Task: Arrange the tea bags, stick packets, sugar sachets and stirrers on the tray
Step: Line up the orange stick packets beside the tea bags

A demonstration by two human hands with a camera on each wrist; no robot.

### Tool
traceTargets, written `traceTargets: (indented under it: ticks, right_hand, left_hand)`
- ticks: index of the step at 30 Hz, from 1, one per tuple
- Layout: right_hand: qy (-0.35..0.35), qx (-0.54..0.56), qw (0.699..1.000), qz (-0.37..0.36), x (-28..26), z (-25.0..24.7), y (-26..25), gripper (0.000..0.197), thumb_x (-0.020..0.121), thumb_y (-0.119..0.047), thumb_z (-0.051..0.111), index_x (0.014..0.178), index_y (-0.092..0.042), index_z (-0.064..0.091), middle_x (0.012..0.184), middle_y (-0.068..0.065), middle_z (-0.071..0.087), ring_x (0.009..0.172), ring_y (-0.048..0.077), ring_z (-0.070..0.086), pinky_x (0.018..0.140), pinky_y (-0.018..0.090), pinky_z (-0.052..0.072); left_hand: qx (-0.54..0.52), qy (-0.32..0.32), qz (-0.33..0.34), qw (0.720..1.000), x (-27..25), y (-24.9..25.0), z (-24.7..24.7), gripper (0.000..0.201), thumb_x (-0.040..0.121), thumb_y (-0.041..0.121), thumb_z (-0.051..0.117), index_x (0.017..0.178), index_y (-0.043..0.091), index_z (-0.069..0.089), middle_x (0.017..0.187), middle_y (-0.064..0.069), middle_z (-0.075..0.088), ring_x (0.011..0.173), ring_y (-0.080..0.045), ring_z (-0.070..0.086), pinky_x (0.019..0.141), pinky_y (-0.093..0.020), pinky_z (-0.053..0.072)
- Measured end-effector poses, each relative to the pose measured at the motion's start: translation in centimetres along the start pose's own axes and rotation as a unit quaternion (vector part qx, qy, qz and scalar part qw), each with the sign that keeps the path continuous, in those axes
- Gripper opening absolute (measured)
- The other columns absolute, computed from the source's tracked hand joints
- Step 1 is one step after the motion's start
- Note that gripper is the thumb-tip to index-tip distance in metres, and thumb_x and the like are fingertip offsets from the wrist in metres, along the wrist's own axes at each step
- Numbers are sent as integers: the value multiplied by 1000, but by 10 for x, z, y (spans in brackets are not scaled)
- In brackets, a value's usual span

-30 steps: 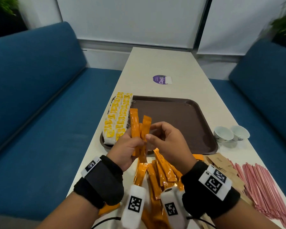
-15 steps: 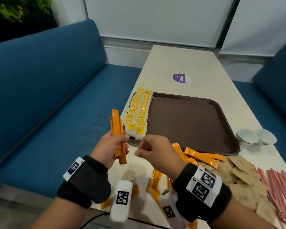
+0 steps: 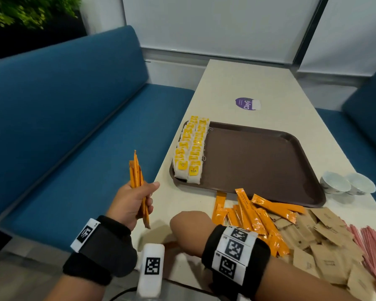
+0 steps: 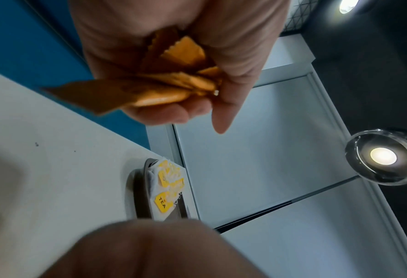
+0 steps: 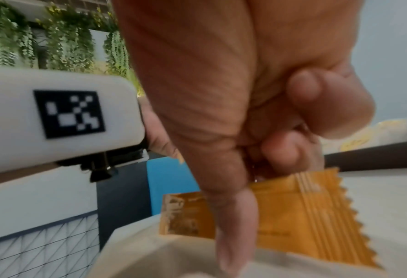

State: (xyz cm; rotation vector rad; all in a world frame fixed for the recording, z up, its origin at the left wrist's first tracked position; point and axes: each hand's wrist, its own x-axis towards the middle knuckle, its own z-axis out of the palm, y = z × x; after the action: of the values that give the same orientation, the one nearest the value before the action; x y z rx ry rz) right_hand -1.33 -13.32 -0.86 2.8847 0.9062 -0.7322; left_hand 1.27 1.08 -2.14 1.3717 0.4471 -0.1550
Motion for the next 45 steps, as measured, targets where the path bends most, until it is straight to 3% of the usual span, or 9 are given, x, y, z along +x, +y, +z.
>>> traceTargets:
  ticks: [5,10,15,18,21,26,35,40,45]
  right_hand:
    - [193,132,968,85,-18,-20,45,13,89,-7,55,97,-13,64,100,3,61,94,21,58,80,31,49]
    - [383,313,863,104,-40,-31,98,34,75,-2,72,64,-31,58,83,-7,52,73,6,51,65,19,43]
    - [434,440,786,14,-57,-20,119,28,60,-16,87,65,-24,61,74,4,63,65,5,59,58,19,48]
    - [437,490,754,-4,-63,-13,130,18,66,-9,84,70,-15,67,77,7,66,70,13,64,62,23,53]
    - [403,557,725,44,-68,-13,138,12,79,-6,72,82,-17,68,80,1,68,70,4,65,62,18,53]
    - [353,656,656,125,-79,-13,151,30,94,-33,47,93,-9,66,69,7,63,46,7,54,41,21,43]
    - [345,681,632,134,-61,-23,172,15,84,-3,65,98,-8,63,74,8,64,55,8,62,42,20,46]
    - [353,772,516,111,-36,-38,191,16,83,4,64,96,-6,63,75,7,64,58,11,60,45,21,46]
    - [239,824,507,85,-14,-45,177,2,88,-1,59,88,-3,60,78,13,71,54,15,64,41,22,45]
  left_hand:
    - [-25,-42,-13,999,1,2,22,27,87,12,63,70,17,42,50,4,36,35,-5,34,36,-16,34]
    - [-33,-145,-53,987,-2,1,71,10,88,16,60,82,14,52,61,0,47,35,-4,36,34,-15,34]
    - [-66,-221,-96,968,-4,1,118,7,89,18,59,89,11,61,59,-1,60,37,-4,43,35,-15,38]
    - [-78,-219,-102,967,-4,3,136,3,88,13,60,88,9,61,59,-3,57,36,-4,44,34,-15,38]
    - [-82,-176,-75,978,2,1,144,4,87,8,60,84,10,59,59,-3,52,35,-5,45,34,-16,38]
    - [-90,-108,-29,990,12,1,156,7,87,12,63,83,15,58,52,2,51,40,-5,47,39,-19,42]
    - [-63,-52,27,996,24,8,169,8,86,15,65,83,16,57,60,0,50,52,-10,48,54,-26,45]
    - [-48,-84,2,995,29,7,173,8,85,12,65,88,14,59,59,0,54,47,-6,50,48,-21,45]
    - [-120,-72,-50,989,39,9,190,9,86,7,62,83,14,57,51,1,52,38,-5,47,38,-17,41]
